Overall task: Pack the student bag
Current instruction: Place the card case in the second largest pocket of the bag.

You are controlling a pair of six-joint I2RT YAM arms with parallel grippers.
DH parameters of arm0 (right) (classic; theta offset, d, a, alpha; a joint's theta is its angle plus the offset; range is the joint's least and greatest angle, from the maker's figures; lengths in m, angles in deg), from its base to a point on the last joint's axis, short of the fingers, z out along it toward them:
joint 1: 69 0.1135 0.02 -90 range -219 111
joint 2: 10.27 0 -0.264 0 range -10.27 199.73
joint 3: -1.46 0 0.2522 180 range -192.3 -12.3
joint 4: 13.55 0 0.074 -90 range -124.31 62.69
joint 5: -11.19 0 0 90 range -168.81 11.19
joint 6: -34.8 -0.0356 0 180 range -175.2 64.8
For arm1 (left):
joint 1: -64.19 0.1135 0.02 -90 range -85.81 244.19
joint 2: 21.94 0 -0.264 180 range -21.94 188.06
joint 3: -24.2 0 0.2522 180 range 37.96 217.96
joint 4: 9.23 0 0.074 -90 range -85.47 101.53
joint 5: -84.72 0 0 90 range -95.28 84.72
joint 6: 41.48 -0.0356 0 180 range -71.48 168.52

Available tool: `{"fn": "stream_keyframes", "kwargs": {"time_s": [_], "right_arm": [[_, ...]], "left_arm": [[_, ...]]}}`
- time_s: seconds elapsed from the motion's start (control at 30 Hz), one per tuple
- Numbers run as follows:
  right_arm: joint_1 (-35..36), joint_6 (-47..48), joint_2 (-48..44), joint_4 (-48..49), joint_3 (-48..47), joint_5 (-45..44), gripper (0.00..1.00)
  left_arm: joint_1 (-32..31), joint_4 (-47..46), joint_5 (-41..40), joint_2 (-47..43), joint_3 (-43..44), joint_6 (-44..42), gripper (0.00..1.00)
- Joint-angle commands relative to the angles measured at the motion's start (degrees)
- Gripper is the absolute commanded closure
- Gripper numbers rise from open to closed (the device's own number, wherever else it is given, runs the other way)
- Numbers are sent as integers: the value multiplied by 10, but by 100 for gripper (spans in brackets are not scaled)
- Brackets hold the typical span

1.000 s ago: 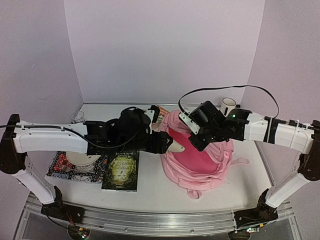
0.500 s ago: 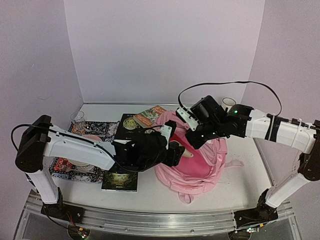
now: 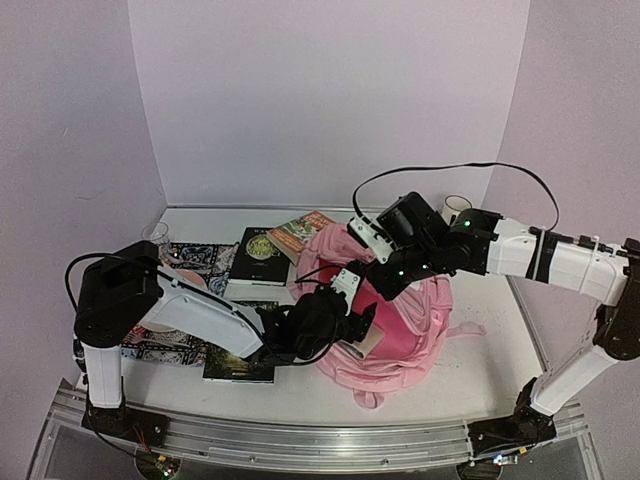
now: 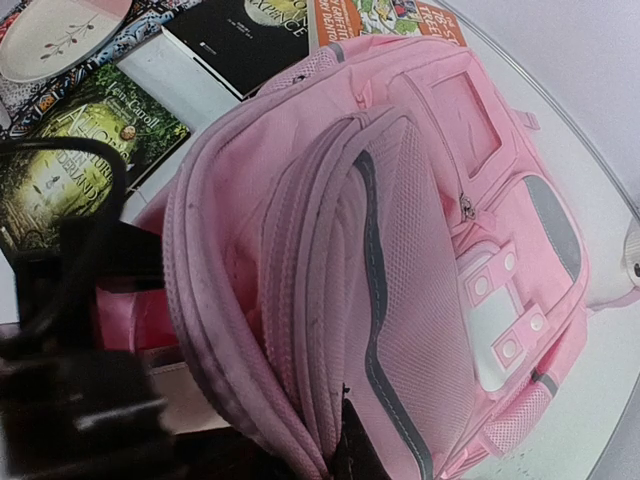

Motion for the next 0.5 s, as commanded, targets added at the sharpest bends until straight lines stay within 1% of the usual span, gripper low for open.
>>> {"fn": "stream_keyframes", "kwargs": {"time_s": [0.0,0.13,0.23,0.37,0.47], "right_arm": [[8,-19,3,54,-35,13,100],[8,-20,5,54,-26,16,100],[8,-22,7,54,-21,15,100],[8,-22,9,54,-17,18,100],[8,-23,12,54,-15,20,100]], "left_arm": [[-3,-30,-13,-10,-9,5,19],[-3,-25,5,-74,-56,41,12],[-4,-3,41,-121,-84,70,10],[-6,72,72,-164,-98,113,9],[-6,129,87,-188,-102,161,8]]}}
